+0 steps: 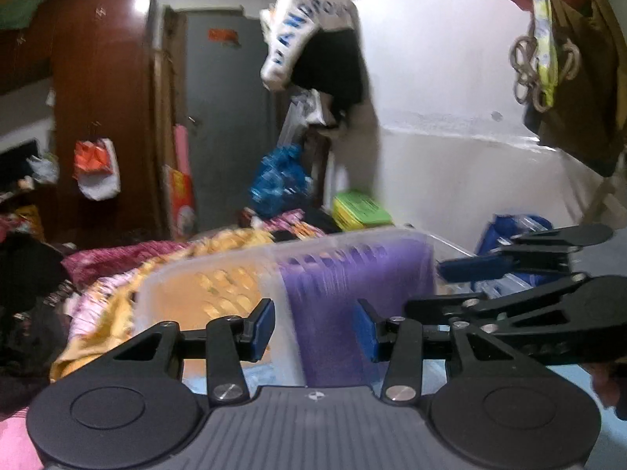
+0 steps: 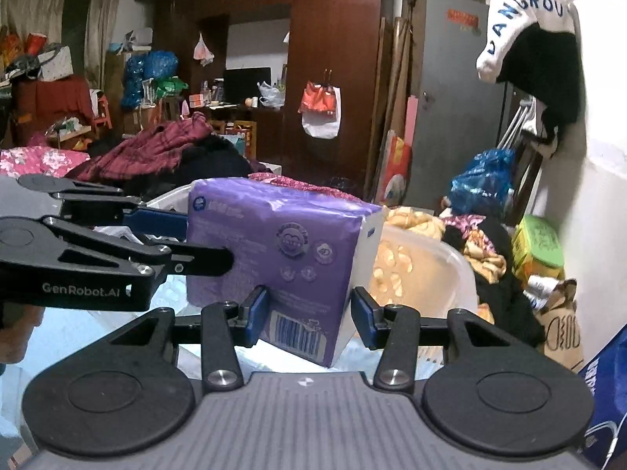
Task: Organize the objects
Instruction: 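Lift the purple tissue pack with both grippers and lower it into the clear basket, then open both grippers to release the tissue pack and withdraw, then pinch the clear plastic bag with both grippers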
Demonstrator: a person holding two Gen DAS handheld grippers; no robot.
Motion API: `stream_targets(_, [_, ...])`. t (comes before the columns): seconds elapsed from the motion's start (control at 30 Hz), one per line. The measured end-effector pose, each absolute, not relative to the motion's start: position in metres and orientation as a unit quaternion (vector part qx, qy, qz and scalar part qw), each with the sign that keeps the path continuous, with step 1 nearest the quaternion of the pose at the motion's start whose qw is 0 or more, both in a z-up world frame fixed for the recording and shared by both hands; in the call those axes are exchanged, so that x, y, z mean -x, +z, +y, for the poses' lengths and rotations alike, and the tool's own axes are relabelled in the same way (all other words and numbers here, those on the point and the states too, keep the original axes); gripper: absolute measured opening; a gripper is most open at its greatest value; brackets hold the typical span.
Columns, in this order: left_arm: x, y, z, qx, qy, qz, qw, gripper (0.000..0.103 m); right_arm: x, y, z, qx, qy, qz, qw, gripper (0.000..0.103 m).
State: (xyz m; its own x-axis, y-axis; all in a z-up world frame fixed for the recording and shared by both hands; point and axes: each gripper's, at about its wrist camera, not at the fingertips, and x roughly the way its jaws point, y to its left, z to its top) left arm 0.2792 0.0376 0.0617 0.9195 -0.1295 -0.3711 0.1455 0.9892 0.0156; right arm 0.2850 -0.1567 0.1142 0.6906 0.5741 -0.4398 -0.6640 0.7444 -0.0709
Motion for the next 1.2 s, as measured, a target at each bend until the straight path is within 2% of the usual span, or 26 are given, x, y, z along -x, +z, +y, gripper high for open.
stream_targets(0.03, [-0.275, 0.064, 0.037, -0.023, -0.060, 0.180, 0.982, 0.070, -0.283, 0.117, -0.160, 0.107, 0.333, 0.190, 0.917, 0.063])
stream_targets(0.1, [-0.262, 0.070, 0.038, -0.017, -0.051, 0.153, 0.987, 0.085, -0.275, 0.124, -0.170, 0.095, 0.321, 0.166, 0.927, 0.097])
stream_targets(0.2, [-0.231, 0.077, 0.042, -0.003, -0.057, 0.117, 0.991, 0.089, -0.253, 0.134, -0.191, 0.071, 0.316, 0.125, 0.938, 0.103])
stream_targets(0.3, [-0.188, 0.075, 0.044, -0.002, -0.075, 0.097, 0.992, 0.093, -0.227, 0.135, -0.223, 0.030, 0.329, 0.102, 0.938, 0.103])
stream_targets(0.5, [-0.109, 0.052, 0.045, -0.010, -0.064, 0.094, 0.993, 0.094, -0.179, 0.103, -0.280, -0.007, 0.315, 0.104, 0.943, 0.103])
stream_targets(0.73, [-0.072, 0.014, 0.061, 0.017, -0.045, 0.120, 0.992, 0.094, -0.148, 0.053, -0.310, -0.061, 0.325, 0.145, 0.932, 0.103])
stream_targets(0.87, [-0.067, -0.006, 0.075, 0.049, -0.054, 0.138, 0.988, 0.093, -0.157, 0.049, -0.294, -0.033, 0.322, 0.156, 0.933, 0.103])
stream_targets(1.13, [-0.084, -0.027, 0.083, 0.076, -0.073, 0.161, 0.981, 0.091, -0.169, 0.040, -0.280, -0.032, 0.351, 0.190, 0.917, 0.089])
stream_targets(1.2, [-0.085, -0.030, 0.081, 0.078, -0.077, 0.163, 0.981, 0.089, -0.165, 0.035, -0.278, -0.027, 0.353, 0.193, 0.915, 0.081])
